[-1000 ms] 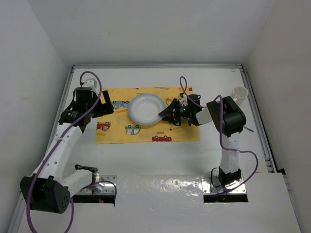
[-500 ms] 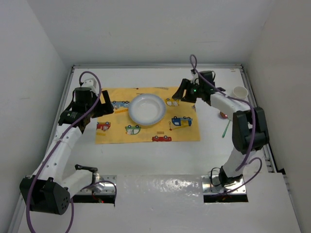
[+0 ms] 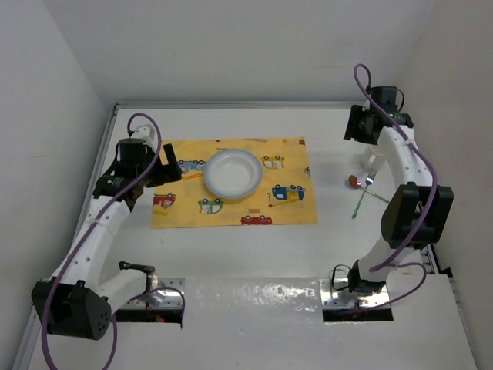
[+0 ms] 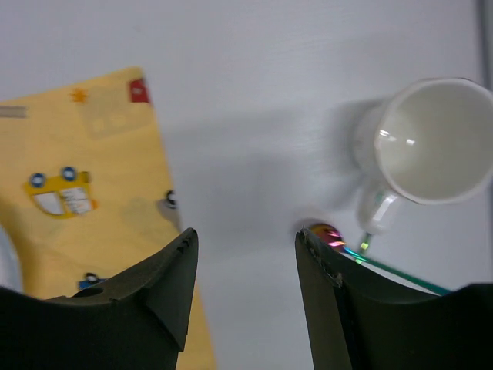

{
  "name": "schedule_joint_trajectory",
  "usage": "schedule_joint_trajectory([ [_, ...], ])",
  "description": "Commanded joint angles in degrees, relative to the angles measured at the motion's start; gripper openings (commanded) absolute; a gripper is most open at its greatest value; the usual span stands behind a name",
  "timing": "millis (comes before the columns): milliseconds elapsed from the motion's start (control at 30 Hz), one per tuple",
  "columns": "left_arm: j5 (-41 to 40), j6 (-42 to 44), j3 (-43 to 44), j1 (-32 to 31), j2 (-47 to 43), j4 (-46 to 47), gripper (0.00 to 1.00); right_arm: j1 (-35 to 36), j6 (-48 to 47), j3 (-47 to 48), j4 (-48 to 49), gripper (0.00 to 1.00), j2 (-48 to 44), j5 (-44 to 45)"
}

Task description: Set the dinner table for one person

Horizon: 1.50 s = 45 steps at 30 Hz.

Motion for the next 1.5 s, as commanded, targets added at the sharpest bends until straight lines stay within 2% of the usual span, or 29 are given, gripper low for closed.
schedule_joint_trajectory([
  [0,1.46,1.01,1.39,-0.37,0.52,1.87,0.9,-1.55,-5.76,3.03,-3.62,0.52,-0.05,9.39],
  [167,2.08,1.28,1.92,-0.37,1.75,1.96,0.9,-3.48,-9.28,5.14,-2.66,0.5,3.12,13.19],
  [433,2.26,1.28,1.66,-0.37,4.21,3.01,0.9,-7.7,-11.22,7.51,-0.46,0.46,8.12,8.71],
  [833,2.17,0.66,2.62,-0.37,8.08,4.07,0.9,-8.41,-13.94,12.0,-0.45,0.35,17.62,3.09],
  [967,1.99,0.58,2.89,-0.46,9.04,4.24,0.9,-8.32,-14.29,12.52,-0.89,0.25,19.37,3.17],
  [1000,1.99,0.58,2.98,-0.46,9.22,4.24,0.9,-8.32,-14.38,12.61,-0.72,0.17,19.73,3.44],
  [1067,1.99,0.58,3.06,-0.37,9.57,4.24,0.9,-8.41,-14.73,12.87,-0.28,0.1,19.55,3.7],
  [1133,2.08,0.49,2.72,-0.37,9.57,4.42,0.9,-7.97,-15.44,13.58,-0.37,0.01,19.29,4.32],
  [1267,2.69,0.75,2.36,-0.37,10.62,4.77,0.9,-5.95,-18.68,14.81,0.25,0.0,17.54,5.72],
  [1467,2.87,1.28,2.54,-0.37,10.8,4.77,0.9,3.26,-27.56,14.81,3.15,0.0,11.65,9.5],
])
